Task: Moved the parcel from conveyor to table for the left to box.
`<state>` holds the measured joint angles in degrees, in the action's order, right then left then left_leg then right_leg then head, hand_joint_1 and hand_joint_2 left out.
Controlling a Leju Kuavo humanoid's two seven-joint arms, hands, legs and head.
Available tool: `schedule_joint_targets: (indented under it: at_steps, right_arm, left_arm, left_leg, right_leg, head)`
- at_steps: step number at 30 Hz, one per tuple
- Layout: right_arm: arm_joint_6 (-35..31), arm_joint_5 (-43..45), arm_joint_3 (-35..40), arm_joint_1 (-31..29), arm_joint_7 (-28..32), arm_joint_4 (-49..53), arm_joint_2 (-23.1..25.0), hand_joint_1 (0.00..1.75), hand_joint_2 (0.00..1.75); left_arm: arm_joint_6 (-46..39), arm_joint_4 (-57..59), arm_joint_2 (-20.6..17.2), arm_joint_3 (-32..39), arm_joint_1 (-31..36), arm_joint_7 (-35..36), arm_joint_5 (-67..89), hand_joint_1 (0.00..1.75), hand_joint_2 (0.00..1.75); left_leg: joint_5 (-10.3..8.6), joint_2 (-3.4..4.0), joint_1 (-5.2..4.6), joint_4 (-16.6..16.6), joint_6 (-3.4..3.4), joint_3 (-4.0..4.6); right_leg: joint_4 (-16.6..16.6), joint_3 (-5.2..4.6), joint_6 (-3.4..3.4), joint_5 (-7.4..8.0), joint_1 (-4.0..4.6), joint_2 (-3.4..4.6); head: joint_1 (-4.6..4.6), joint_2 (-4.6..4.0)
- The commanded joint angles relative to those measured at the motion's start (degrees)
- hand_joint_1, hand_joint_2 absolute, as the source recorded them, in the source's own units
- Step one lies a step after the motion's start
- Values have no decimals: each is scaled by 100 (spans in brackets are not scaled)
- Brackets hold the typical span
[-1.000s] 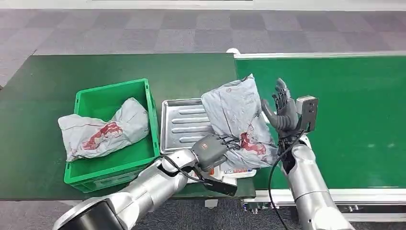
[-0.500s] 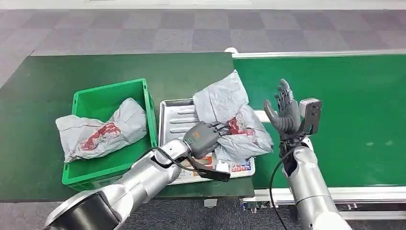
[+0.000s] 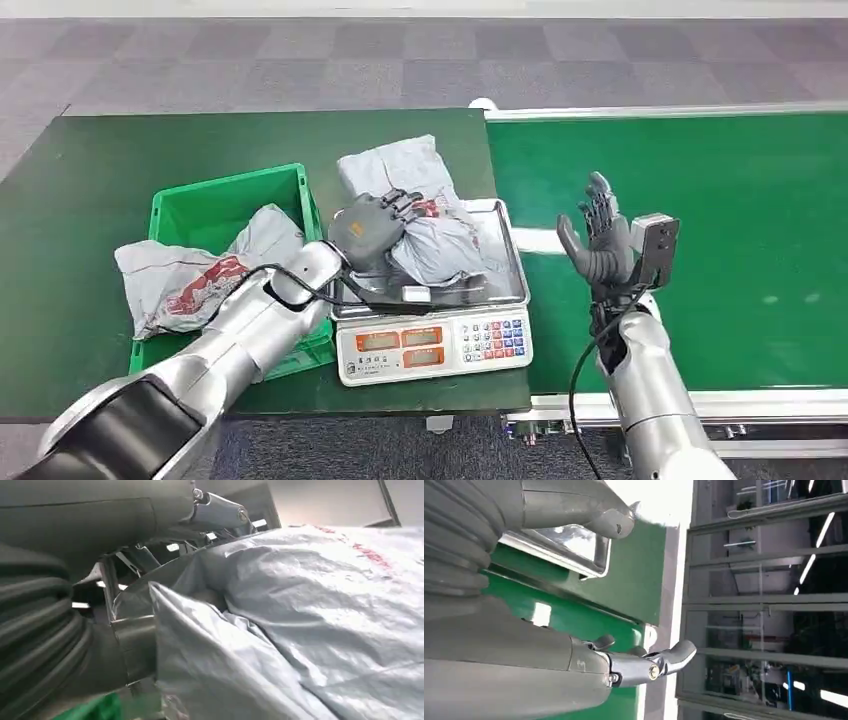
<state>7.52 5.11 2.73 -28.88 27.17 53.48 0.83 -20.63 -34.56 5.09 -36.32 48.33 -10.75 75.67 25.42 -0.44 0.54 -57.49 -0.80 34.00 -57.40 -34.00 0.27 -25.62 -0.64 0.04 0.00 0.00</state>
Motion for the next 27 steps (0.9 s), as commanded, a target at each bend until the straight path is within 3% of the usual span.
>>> schedule_joint_targets:
  at_steps: [1, 8, 16, 20, 25, 27]
  right_arm:
    - [56, 21, -453, 505, -21, 493, -134, 0, 175]
    - [41, -40, -748, 996, -110, 1024, -93, 0, 175]
    - [105, -103, -1168, 1708, -162, 1663, -83, 0, 175]
    - [100, -107, -1238, 1907, -182, 1861, -58, 0, 175]
    - [100, -80, -1407, 2326, -160, 2138, -61, 0, 175]
    - [105, -79, -1412, 2339, -157, 2146, -56, 0, 175]
  left_arm:
    - [109, -734, -765, 630, -121, 55, 641, 175, 175]
    - [112, -1041, -1428, 1057, -89, 301, 1045, 175, 175]
    - [25, -2300, -2787, 2393, -883, 640, 1017, 175, 175]
    - [114, -2530, -2993, 2819, -1140, 609, 955, 175, 175]
    - [196, -3070, -3445, 4006, -2144, 782, 824, 175, 175]
    - [180, -3073, -3465, 4053, -2187, 739, 799, 175, 175]
  left_leg:
    - [1, 5, 1, 3, 0, -2]
    - [2, 13, 0, 2, -1, 12]
    - [9, 38, 0, 10, -5, 5]
    - [21, 62, 2, 16, -17, -5]
    - [26, 64, -1, 27, -20, -15]
    - [32, 73, 0, 22, -29, -5]
  right_leg:
    - [3, 0, -2, 0, 1, 2]
    - [-2, -19, -3, 1, 1, 12]
    - [-2, -25, -5, -1, 8, 42]
    - [-2, -24, -12, -7, 13, 63]
    - [6, -16, -17, -15, 14, 61]
    - [-1, -30, -26, -19, 15, 70]
  head:
    - [-2, 0]
    - [0, 0]
    - [0, 0]
    - [0, 0]
    - [0, 0]
    - [0, 0]
